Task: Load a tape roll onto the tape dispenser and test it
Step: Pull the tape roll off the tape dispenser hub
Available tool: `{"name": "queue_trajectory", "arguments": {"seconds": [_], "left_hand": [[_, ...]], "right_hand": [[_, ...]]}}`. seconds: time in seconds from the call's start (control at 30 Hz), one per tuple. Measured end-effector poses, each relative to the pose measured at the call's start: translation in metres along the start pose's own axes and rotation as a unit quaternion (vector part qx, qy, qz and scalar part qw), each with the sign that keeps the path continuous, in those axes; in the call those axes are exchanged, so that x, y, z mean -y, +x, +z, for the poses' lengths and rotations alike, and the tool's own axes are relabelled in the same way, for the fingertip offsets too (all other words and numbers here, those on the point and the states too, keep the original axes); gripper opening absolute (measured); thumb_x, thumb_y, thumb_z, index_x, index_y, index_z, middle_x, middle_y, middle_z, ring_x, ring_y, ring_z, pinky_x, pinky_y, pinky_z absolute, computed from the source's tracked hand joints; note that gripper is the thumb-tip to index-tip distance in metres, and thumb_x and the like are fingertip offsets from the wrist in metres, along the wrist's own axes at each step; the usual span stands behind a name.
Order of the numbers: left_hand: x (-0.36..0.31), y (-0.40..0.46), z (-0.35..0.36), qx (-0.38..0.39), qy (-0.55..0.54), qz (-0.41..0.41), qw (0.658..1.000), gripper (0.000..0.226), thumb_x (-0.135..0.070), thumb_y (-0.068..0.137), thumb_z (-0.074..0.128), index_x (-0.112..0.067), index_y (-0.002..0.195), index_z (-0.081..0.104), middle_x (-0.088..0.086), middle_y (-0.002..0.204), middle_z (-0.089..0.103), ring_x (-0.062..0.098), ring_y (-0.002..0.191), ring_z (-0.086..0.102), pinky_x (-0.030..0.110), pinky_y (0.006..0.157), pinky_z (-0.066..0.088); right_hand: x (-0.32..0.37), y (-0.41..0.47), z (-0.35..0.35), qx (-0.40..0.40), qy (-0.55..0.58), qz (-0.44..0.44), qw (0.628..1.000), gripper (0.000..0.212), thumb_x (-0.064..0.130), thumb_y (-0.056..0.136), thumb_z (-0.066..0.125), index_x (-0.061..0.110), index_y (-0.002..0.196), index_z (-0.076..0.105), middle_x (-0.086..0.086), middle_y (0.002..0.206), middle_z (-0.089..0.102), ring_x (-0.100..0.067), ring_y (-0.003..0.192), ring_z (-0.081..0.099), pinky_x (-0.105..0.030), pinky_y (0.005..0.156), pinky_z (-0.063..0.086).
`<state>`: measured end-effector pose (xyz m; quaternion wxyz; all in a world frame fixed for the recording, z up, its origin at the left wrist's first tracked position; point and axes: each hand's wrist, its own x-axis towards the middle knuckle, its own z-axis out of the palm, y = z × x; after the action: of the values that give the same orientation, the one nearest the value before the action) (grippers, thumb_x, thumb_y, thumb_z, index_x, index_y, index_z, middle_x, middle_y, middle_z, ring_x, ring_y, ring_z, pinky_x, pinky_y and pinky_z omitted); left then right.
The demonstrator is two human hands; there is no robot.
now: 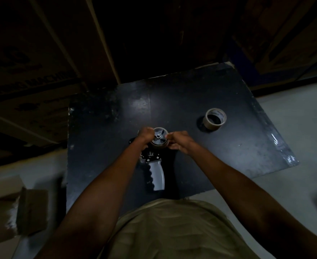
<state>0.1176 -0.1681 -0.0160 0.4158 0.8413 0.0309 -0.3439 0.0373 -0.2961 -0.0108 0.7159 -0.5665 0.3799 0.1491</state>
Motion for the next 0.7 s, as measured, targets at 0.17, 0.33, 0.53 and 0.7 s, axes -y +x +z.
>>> {"name": "queue_trajectory", "arguments": {"seconds": [0.17, 0.33, 0.53, 0.7], "left_hand": [[-0.0034, -0.005, -0.0008, 0.007, -0.076, -0.061, 0.995, 0.035, -0.011, 0.099, 0.046, 0.011, 0.125, 0.054, 0.029, 0.102, 0.067, 0.017, 0.044, 0.057, 0.015, 0.028, 0.036], [-0.0049, -0.0086, -0.0033, 0.011, -0.147, -0.08, 0.986, 0.034, -0.003, 0.098, 0.046, 0.016, 0.126, 0.05, 0.019, 0.077, 0.064, 0.009, 0.023, 0.049, 0.015, 0.025, 0.034], [-0.0031, -0.0068, -0.004, 0.017, -0.137, -0.087, 0.987, 0.037, -0.01, 0.099, 0.044, 0.008, 0.131, 0.05, 0.027, 0.112, 0.066, 0.028, 0.073, 0.068, 0.019, 0.036, 0.045], [-0.0025, -0.0047, 0.0004, -0.004, -0.076, -0.056, 0.996, 0.038, -0.01, 0.099, 0.041, 0.01, 0.131, 0.047, 0.027, 0.126, 0.06, 0.028, 0.094, 0.062, 0.025, 0.05, 0.052]], "right_hand": [[-0.0028, 0.0019, -0.0005, 0.006, -0.009, 0.0, 1.0, 0.016, -0.006, 0.09, 0.06, 0.006, 0.08, 0.064, -0.012, 0.081, 0.065, -0.018, 0.075, 0.063, -0.042, 0.085, 0.055], [-0.0035, 0.0009, 0.0012, -0.006, -0.018, -0.01, 1.0, 0.018, -0.005, 0.09, 0.061, 0.007, 0.078, 0.063, -0.011, 0.08, 0.064, -0.021, 0.078, 0.062, -0.048, 0.097, 0.051], [-0.0052, 0.0009, 0.0049, -0.036, -0.048, -0.036, 0.998, 0.019, -0.004, 0.091, 0.061, -0.013, 0.106, 0.067, -0.019, 0.094, 0.064, -0.028, 0.09, 0.063, -0.048, 0.095, 0.055], [-0.0043, 0.0033, 0.0072, -0.072, -0.116, -0.057, 0.989, 0.025, 0.001, 0.09, 0.063, -0.014, 0.109, 0.068, -0.031, 0.104, 0.071, -0.027, 0.095, 0.069, -0.048, 0.091, 0.058]]}}
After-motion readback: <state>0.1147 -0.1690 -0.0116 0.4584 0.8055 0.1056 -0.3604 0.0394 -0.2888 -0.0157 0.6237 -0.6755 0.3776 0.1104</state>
